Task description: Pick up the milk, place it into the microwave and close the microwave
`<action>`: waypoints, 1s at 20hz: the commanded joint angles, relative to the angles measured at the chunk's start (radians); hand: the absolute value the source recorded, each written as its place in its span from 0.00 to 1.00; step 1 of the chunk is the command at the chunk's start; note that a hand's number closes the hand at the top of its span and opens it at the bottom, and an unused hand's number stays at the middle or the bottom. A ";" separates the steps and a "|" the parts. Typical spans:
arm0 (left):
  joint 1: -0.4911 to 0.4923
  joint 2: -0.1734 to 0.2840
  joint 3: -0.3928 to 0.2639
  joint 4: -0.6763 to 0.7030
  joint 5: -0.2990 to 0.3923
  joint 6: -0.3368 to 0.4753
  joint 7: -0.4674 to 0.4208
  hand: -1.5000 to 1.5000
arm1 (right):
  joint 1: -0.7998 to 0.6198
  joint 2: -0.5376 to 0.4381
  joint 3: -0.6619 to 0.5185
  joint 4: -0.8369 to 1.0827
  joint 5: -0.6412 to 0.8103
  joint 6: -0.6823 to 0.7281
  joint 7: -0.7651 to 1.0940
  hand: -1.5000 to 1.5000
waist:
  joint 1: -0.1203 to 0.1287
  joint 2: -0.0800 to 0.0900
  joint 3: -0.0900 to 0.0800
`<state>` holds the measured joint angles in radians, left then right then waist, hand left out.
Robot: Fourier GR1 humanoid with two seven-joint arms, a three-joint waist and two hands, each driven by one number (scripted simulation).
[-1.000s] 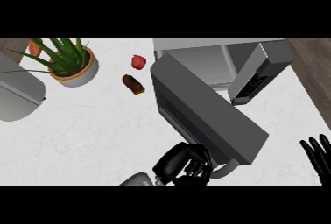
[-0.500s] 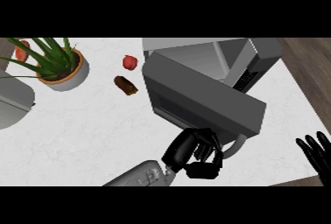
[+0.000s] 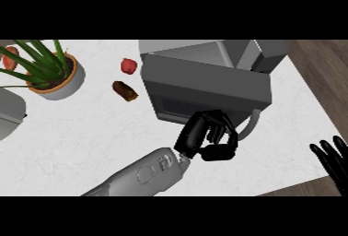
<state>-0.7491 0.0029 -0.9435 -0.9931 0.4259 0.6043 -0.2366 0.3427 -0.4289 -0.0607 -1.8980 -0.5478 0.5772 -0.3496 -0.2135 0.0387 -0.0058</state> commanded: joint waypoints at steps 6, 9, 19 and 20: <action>-0.157 -0.003 0.078 0.127 0.139 0.011 -0.045 1.00 | -0.013 -0.042 -0.012 -0.059 -0.059 -0.029 0.082 0.00 | -0.028 0.018 0.000; -0.182 -0.003 0.090 0.161 0.181 0.011 -0.064 1.00 | -0.017 -0.043 -0.019 -0.072 -0.083 -0.040 0.094 0.00 | -0.039 0.021 0.001; -0.256 -0.003 0.164 0.251 0.311 -0.051 -0.132 1.00 | -0.052 -0.071 -0.049 -0.081 -0.131 -0.057 0.126 0.00 | -0.049 0.038 0.002; -0.232 -0.003 0.147 0.250 0.325 -0.042 -0.134 1.00 | -0.054 -0.064 -0.044 -0.095 -0.142 -0.055 0.122 0.00 | -0.062 0.037 0.003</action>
<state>-0.9295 -0.0003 -0.8387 -0.8079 0.7079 0.5757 -0.3533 0.3011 -0.4903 -0.1002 -1.9839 -0.6676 0.5245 -0.2334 -0.2581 0.0639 -0.0032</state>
